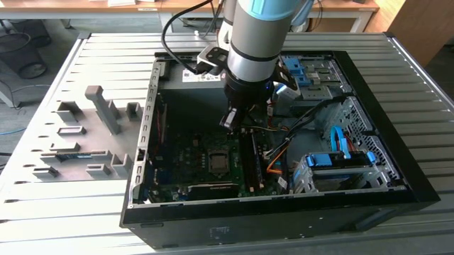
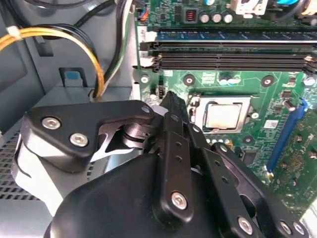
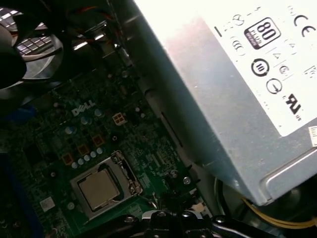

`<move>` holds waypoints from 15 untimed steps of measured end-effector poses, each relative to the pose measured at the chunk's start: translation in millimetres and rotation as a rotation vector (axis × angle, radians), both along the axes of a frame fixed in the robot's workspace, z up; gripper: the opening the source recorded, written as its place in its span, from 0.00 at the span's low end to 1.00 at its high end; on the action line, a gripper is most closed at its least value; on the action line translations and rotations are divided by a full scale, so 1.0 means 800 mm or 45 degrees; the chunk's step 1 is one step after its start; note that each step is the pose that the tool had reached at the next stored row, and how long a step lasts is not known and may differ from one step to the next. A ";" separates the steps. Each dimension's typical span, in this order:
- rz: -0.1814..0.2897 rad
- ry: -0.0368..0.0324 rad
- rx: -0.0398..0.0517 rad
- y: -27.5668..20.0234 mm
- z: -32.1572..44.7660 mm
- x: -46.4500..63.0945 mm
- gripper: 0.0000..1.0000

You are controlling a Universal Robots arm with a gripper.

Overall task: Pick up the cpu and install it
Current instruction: 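Install the first cpu locking lever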

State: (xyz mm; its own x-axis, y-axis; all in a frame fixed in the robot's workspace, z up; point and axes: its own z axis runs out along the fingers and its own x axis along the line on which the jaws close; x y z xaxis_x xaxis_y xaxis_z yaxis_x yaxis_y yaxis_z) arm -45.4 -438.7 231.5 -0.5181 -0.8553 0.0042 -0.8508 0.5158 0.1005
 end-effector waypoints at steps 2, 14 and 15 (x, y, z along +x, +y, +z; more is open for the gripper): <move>0.002 0.0000 -0.001 -0.0048 0.0000 -0.001 0.10; 0.018 0.0001 -0.008 -0.0303 -0.0001 -0.003 0.10; 0.019 0.0001 -0.008 -0.0323 -0.0002 -0.003 0.10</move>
